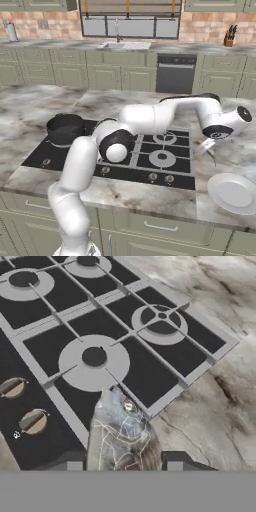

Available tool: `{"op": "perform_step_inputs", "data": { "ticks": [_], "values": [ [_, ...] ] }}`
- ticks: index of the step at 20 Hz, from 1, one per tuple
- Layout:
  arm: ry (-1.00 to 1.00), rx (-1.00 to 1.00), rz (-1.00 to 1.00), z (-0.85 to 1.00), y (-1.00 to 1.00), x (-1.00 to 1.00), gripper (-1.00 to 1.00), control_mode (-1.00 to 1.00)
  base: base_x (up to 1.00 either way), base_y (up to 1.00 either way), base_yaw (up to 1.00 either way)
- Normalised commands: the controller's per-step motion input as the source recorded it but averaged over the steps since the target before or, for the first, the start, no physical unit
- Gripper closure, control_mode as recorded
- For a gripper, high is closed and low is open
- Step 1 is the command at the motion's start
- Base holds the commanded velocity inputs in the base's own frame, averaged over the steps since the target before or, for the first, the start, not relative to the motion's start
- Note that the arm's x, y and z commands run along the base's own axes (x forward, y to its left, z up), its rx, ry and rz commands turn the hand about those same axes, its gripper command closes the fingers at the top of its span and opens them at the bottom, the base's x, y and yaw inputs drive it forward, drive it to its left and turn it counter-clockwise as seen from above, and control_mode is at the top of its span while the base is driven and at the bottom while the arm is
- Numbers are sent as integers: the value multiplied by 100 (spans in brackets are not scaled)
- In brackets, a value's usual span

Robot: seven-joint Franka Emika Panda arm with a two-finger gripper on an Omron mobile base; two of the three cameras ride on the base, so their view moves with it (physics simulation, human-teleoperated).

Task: Retrieve the frozen meat and place it in the pot on a burner. Then turn the burner on.

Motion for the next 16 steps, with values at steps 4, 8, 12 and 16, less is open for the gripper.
{"op": "perform_step_inputs", "data": {
  "ticks": [4,8,12,16],
  "values": [
    [-19,-6,11,15,83,12,100,-100,0,0,0],
    [-1,-4,7,62,84,34,100,-100,0,0,0],
    [3,-8,7,82,81,49,100,-100,0,0,0],
    [0,-14,4,51,88,25,100,-100,0,0,0]
  ]
}}
